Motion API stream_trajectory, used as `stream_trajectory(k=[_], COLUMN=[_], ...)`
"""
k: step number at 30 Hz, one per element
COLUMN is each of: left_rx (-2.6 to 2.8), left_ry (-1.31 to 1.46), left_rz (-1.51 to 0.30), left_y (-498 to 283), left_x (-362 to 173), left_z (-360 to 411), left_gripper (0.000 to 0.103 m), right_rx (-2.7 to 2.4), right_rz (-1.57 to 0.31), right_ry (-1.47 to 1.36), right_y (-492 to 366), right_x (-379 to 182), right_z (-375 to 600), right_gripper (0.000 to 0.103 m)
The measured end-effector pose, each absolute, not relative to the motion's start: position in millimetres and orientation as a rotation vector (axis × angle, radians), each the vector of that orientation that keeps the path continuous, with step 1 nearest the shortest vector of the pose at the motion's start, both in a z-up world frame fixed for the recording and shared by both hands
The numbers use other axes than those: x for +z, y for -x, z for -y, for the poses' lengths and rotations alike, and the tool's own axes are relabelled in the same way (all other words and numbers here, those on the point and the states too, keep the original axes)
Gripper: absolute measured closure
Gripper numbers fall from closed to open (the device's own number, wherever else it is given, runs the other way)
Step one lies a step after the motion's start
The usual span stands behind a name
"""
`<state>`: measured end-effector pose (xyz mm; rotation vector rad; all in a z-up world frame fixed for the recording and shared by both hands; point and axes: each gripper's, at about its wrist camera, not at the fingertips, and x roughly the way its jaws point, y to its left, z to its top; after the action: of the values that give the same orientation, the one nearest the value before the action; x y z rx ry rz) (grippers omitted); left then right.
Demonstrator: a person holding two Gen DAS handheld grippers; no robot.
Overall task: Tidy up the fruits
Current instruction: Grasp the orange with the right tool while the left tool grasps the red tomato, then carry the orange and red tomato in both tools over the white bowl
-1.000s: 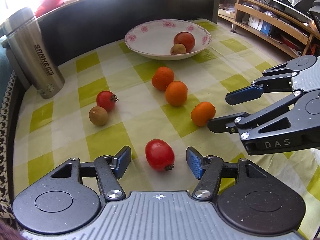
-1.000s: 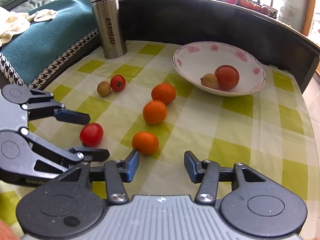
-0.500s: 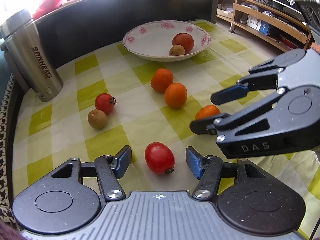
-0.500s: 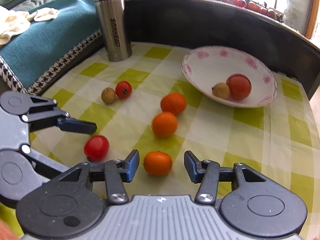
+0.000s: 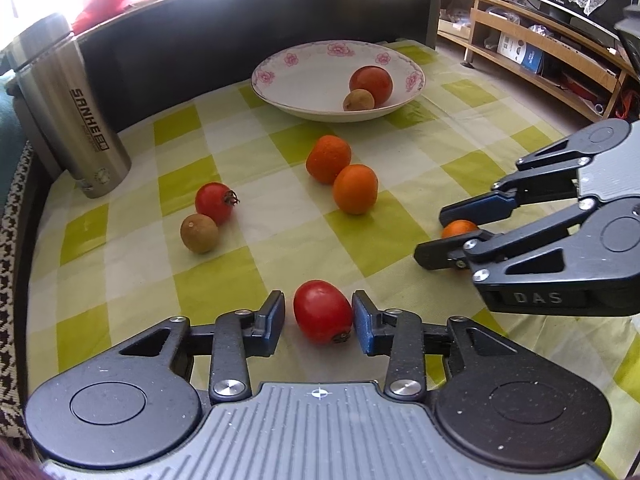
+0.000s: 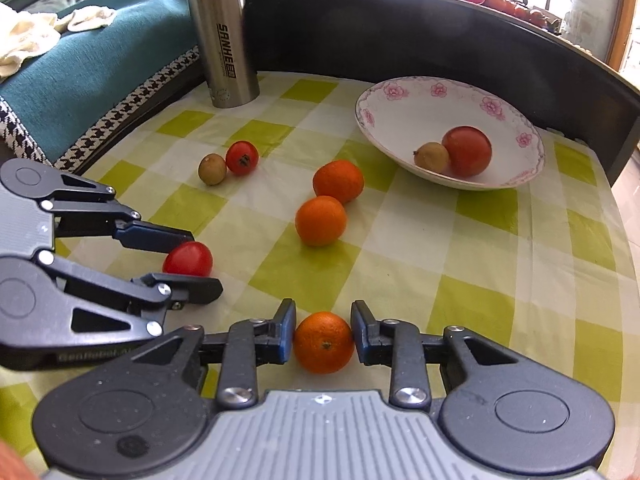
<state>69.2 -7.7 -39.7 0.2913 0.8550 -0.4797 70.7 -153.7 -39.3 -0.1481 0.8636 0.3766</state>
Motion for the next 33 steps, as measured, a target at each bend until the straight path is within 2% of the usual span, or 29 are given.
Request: stream_trajectory(k=[3,5,19,20,22,24,33], left_rx=[-0.478,-0.478,-0.461,-0.459,-0.465,-0.471,-0.446], left_ry=[-0.294,-0.293,-0.298,-0.301,-0.304,-0.313,-0.330], left_rz=[-0.852,-0.851,-0.846,-0.844,-0.842,-0.840,-0.811], left_y=[-68.7,-68.8,-69.2,-68.6,-66.9,-64.9,-70.1], left_x=[-39.9,-40.0,-40.6,-40.5,-40.1,-39.4,-29.2], left_z=[8.2,8.0,7.8,8.4,9.8,13.1,20.9], left_gripper=[0.057,0.057,0.050,0.050,0.059,0.065,0.066], right_rx=[0.378,0.382,0.359,0.354,0.341,0.338,0.278], right_rz=[-0.850,-0.847,-0.841,-0.843,-0.847,-0.855,-0.814], right_ry=[0.137,0.132,0.160,0.168,0.193,0.205,0.240], right_y=[-65.6,-63.4,-52.0,-51.5,-50.3,-49.0,-57.4], right_x=[-39.8,-40.4,-42.3,-42.1,-41.3,-40.2,-24.8], right_z=[159.4,161.7,164.2,162.7,159.1,157.5,153.5], right_gripper=[0.065,0.060,0.059,0.060,0.067,0.067,0.068])
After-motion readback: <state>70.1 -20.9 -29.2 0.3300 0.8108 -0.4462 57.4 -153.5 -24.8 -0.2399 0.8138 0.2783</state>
